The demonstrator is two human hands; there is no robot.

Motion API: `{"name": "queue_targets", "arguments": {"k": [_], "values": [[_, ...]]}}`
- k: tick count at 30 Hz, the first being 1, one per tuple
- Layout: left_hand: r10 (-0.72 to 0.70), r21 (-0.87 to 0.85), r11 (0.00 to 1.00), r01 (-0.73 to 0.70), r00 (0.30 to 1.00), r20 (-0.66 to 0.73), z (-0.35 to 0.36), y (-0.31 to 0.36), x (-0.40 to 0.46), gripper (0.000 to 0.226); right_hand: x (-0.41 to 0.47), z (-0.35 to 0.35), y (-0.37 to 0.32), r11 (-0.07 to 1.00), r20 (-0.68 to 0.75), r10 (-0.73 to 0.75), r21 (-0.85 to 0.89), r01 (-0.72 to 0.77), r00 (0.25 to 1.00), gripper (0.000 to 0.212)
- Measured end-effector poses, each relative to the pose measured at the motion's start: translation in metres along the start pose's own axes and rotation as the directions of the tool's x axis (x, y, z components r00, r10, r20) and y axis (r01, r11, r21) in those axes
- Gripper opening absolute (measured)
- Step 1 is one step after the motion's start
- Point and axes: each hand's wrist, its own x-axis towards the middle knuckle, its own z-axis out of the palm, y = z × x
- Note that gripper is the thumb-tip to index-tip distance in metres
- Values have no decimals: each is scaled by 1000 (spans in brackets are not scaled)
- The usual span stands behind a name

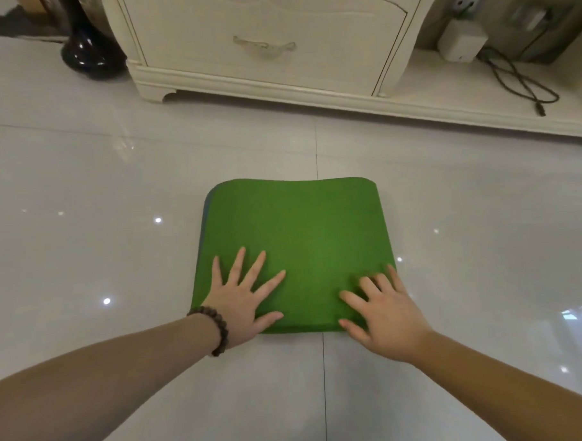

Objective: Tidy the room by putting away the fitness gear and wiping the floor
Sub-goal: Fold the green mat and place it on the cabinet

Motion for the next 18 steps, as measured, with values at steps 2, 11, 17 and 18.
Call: {"name": "queue_targets", "arguments": {"k": [2, 11, 17, 18], "values": [[-32, -9, 999, 32, 998, 46, 10, 6, 0, 74, 23, -8, -15, 999, -86, 31, 44, -27, 996, 49], [-124, -94, 988, 126, 992, 28, 17, 9, 8, 91, 75, 30, -61, 976, 88, -158, 164, 142, 983, 68], [-288, -136, 947, 290, 957, 31, 22, 0, 5, 101, 109, 27, 32, 950, -36, 306, 79, -302, 951, 74], [-320, -142, 939, 314, 947, -18, 26, 3, 3, 99, 111, 31, 40, 941, 65, 330, 55, -334, 942, 79]]}}
